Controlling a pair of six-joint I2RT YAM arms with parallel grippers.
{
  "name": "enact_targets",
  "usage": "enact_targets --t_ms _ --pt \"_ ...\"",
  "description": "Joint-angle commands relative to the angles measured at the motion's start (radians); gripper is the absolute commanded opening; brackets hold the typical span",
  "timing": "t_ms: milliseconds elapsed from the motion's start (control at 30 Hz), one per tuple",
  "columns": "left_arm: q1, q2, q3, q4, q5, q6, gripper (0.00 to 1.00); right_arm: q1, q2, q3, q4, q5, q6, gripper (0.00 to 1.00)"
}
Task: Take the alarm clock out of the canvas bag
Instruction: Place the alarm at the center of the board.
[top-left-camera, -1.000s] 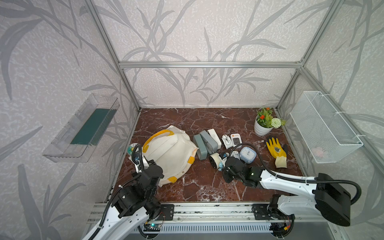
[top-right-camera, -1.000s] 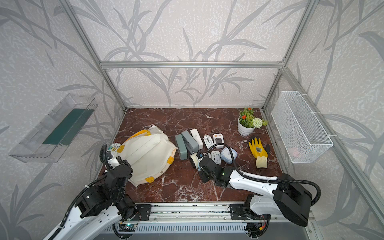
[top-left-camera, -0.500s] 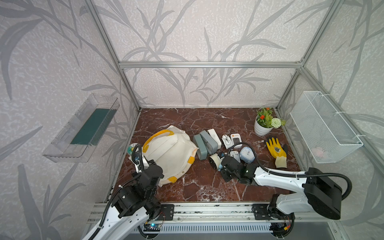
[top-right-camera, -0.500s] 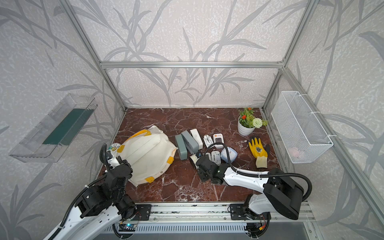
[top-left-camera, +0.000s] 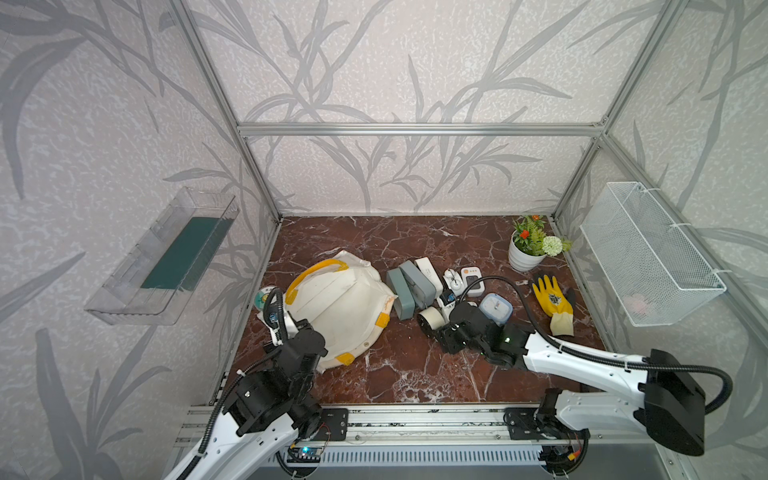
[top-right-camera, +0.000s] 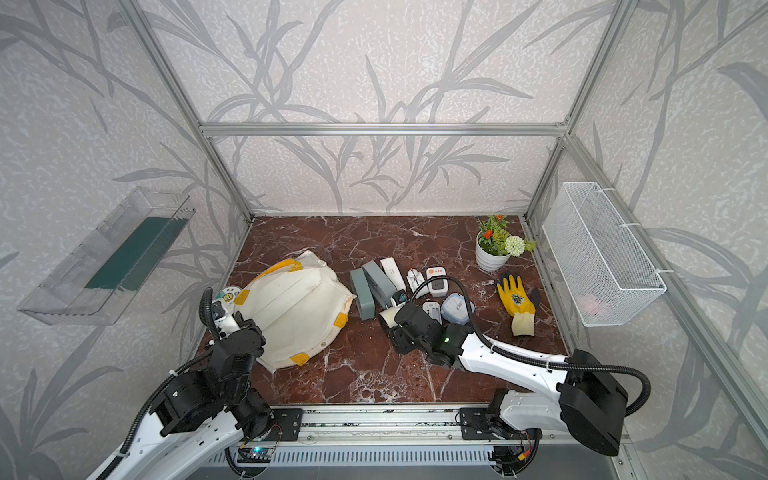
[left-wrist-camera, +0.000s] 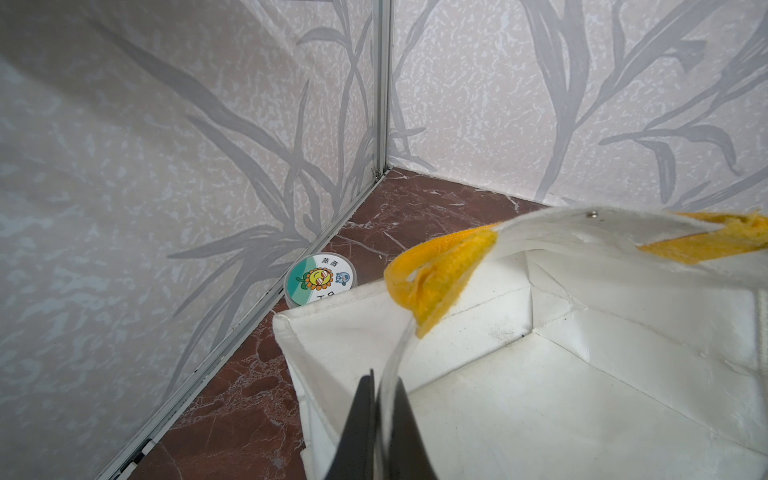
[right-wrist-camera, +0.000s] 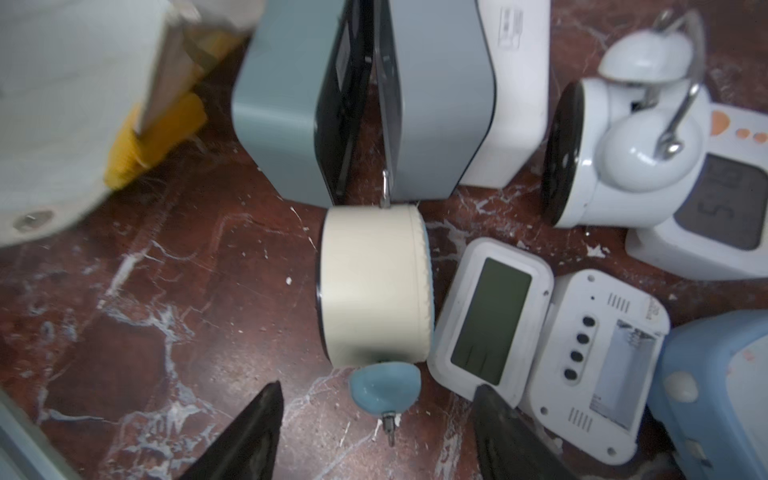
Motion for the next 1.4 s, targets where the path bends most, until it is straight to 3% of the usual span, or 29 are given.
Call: enact_targets --t_ms 0,333,833,1000,1100,1233,1367 --pt "0.002 -0.014 0.015 0.022 -0.024 -0.006 0.0 -0.003 -0.022 0.02 0.107 -0.087 0.055 0.73" --pt "0.003 -0.005 0.017 0.044 -0.016 0.007 0.0 0.009 0.25 0.132 0.352 -0.386 0.27 0.73" --pt "0.002 0.003 0.034 0.084 -0.009 0.032 0.0 0.02 0.566 0.301 0.421 -0.526 0.386 0.73" --pt "0.002 -0.002 0.033 0.083 -0.009 0.032 0.0 0.021 0.652 0.36 0.439 -0.561 0.405 0.68" --pt "0.002 -0.005 0.031 0.085 -0.012 0.033 0.0 0.02 0.711 0.406 0.446 -0.599 0.425 0.58" --pt "0.002 -0.012 0.031 0.078 -0.014 0.034 0.0 0.021 0.713 0.432 0.464 -0.6 0.438 0.23" --pt "0.001 -0.026 0.026 0.073 -0.018 0.03 0.0 0.019 0.68 0.466 0.449 -0.592 0.423 0.05"
